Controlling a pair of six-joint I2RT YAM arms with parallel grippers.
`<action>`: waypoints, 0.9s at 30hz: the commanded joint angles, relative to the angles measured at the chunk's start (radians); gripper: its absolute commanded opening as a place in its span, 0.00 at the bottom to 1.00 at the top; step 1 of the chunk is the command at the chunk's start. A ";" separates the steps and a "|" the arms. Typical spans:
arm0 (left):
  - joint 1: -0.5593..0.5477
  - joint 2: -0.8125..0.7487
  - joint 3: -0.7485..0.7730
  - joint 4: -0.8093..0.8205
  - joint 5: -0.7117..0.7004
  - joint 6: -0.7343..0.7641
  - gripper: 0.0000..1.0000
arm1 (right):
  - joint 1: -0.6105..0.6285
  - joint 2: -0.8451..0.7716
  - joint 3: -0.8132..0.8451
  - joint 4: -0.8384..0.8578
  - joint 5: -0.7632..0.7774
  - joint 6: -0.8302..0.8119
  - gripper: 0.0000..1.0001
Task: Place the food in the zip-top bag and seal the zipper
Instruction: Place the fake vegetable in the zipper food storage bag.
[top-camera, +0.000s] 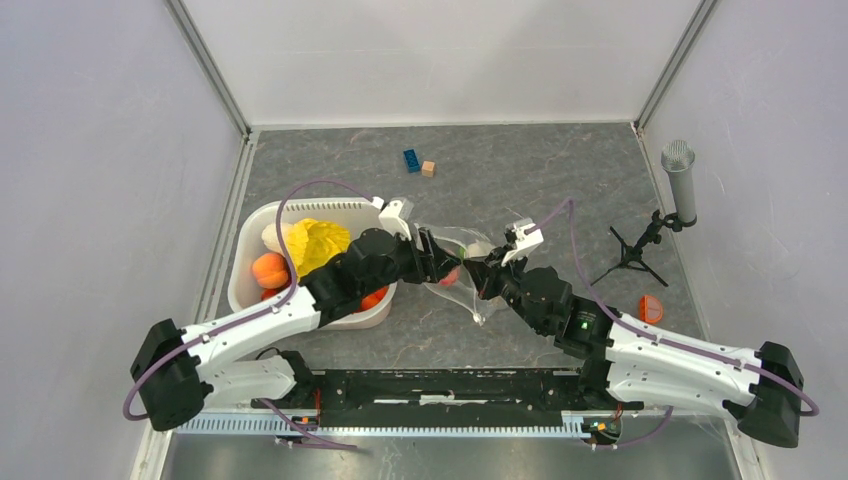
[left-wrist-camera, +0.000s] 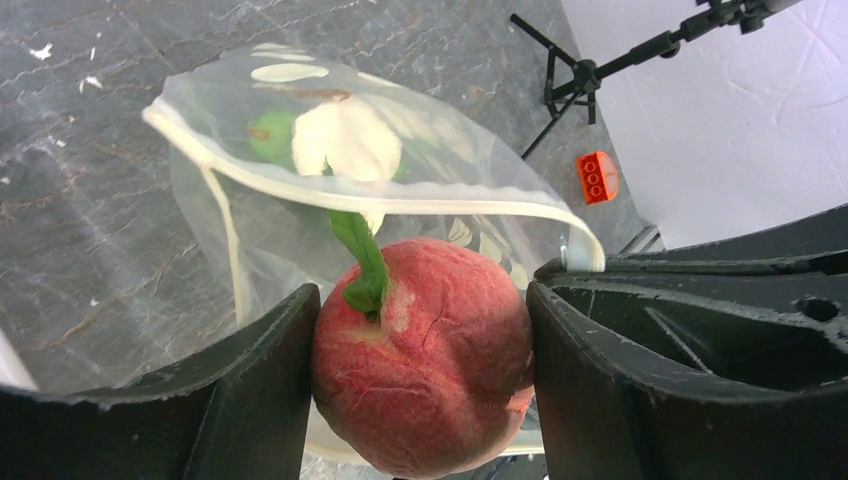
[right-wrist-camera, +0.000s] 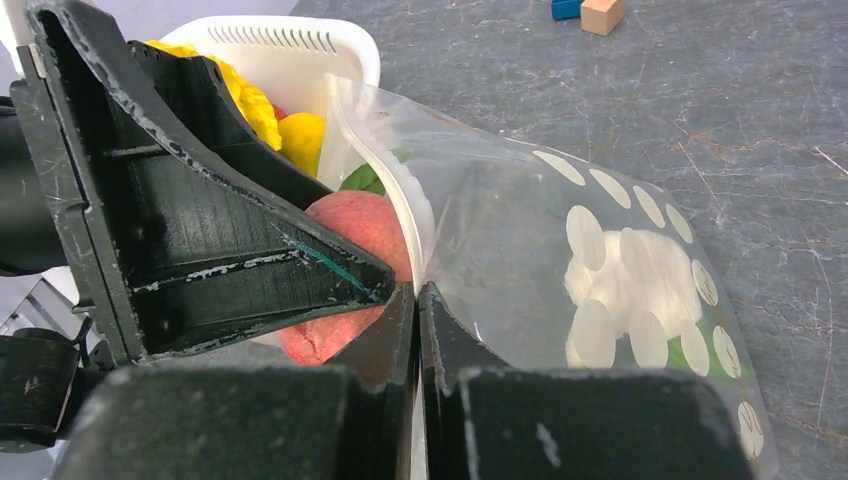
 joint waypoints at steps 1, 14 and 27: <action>-0.022 0.030 0.071 0.096 -0.027 0.004 0.56 | -0.003 -0.021 0.042 0.028 0.023 0.015 0.05; -0.030 0.075 0.167 -0.003 0.120 0.100 0.92 | -0.004 -0.091 0.011 0.056 0.135 0.036 0.06; -0.030 0.019 0.251 -0.010 0.314 0.169 0.99 | -0.005 -0.275 -0.098 0.033 0.328 0.050 0.06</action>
